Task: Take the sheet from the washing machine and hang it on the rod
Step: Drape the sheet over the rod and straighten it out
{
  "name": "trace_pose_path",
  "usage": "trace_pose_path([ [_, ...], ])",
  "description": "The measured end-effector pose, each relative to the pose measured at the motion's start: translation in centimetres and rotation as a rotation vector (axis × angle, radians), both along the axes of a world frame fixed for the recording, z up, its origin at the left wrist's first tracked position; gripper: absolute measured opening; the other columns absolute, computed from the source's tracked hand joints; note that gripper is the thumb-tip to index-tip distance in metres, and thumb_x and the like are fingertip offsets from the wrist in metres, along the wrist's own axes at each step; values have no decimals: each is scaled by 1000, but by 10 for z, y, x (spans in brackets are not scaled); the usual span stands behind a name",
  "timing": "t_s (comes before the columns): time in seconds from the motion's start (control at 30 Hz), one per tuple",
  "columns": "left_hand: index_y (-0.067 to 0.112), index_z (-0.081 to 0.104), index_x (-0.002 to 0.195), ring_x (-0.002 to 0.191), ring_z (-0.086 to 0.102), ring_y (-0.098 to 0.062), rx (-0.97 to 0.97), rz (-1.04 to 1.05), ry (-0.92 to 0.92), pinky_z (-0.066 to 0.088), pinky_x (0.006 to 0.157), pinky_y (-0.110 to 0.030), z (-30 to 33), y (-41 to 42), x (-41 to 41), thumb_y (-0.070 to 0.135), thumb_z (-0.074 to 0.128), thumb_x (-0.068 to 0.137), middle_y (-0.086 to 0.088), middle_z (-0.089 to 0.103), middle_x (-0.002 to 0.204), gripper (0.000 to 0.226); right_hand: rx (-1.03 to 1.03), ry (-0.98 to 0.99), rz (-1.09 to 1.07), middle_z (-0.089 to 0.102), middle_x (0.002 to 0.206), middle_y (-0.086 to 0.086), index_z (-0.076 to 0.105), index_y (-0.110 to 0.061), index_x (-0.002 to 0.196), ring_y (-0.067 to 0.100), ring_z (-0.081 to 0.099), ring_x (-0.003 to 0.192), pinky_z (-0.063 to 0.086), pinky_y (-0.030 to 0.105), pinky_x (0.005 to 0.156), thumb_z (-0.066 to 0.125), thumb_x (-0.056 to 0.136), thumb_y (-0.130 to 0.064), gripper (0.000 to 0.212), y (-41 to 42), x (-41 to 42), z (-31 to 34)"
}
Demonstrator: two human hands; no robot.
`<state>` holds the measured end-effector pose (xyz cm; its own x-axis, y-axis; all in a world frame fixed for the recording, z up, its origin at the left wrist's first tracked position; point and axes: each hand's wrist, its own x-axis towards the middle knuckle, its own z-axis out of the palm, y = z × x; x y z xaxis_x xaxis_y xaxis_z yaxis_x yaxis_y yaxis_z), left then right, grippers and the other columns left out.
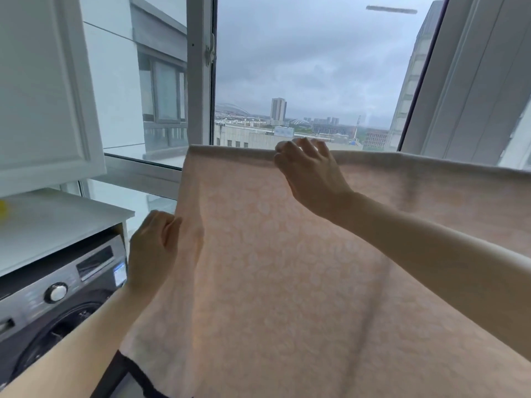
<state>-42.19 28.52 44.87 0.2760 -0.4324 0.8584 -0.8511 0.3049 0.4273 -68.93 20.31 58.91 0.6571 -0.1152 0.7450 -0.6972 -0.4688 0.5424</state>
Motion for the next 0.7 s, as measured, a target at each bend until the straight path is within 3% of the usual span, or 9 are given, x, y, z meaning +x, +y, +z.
trace_pose_path([
  [0.13, 3, 52, 70, 52, 47, -17, 73, -22, -146, 39, 50, -22, -5, 0, -8, 9, 61, 90, -3, 50, 66, 23, 71, -7, 79, 60, 116, 7, 59, -12, 104, 29, 56, 103, 48, 48, 85, 64, 87, -6, 19, 2, -2, 5],
  [0.23, 6, 52, 69, 53, 52, -18, 100, -72, -198, 45, 53, -23, 10, -6, -10, 18, 62, 90, -1, 53, 65, 26, 150, -100, 159, 60, 107, 7, 55, -11, 103, 29, 56, 94, 49, 45, 79, 54, 95, -14, 9, 9, -4, 14],
  [0.37, 6, 54, 67, 57, 51, -22, 122, -176, 0, 39, 54, -33, 46, -18, -11, 43, 42, 97, -6, 54, 61, 49, 302, -289, 266, 50, 71, 7, 46, -7, 90, 25, 43, 56, 40, 36, 52, 44, 100, -19, 16, 15, -7, 33],
  [0.47, 2, 60, 92, 71, 57, -28, 113, -128, 142, 39, 63, -32, 84, -37, -5, 33, 37, 101, -11, 66, 81, 40, 362, -438, 278, 46, 59, 13, 42, -6, 87, 24, 34, 52, 30, 33, 48, 43, 100, -19, 19, 9, -13, 49],
  [0.57, 8, 52, 119, 82, 60, -29, 244, -151, 198, 49, 75, -35, 109, -58, 0, 27, 47, 98, -7, 64, 97, 29, 392, -440, 240, 47, 58, 16, 40, -7, 86, 22, 33, 52, 24, 30, 48, 42, 100, -19, 19, 4, -15, 58],
  [0.7, 9, 58, 116, 76, 64, -29, 290, -225, 207, 51, 75, -36, 121, -71, -6, 35, 58, 93, -7, 69, 89, 35, 412, -453, 212, 45, 57, 11, 40, -8, 86, 25, 36, 52, 22, 31, 48, 43, 100, -18, 18, -4, -14, 65],
])
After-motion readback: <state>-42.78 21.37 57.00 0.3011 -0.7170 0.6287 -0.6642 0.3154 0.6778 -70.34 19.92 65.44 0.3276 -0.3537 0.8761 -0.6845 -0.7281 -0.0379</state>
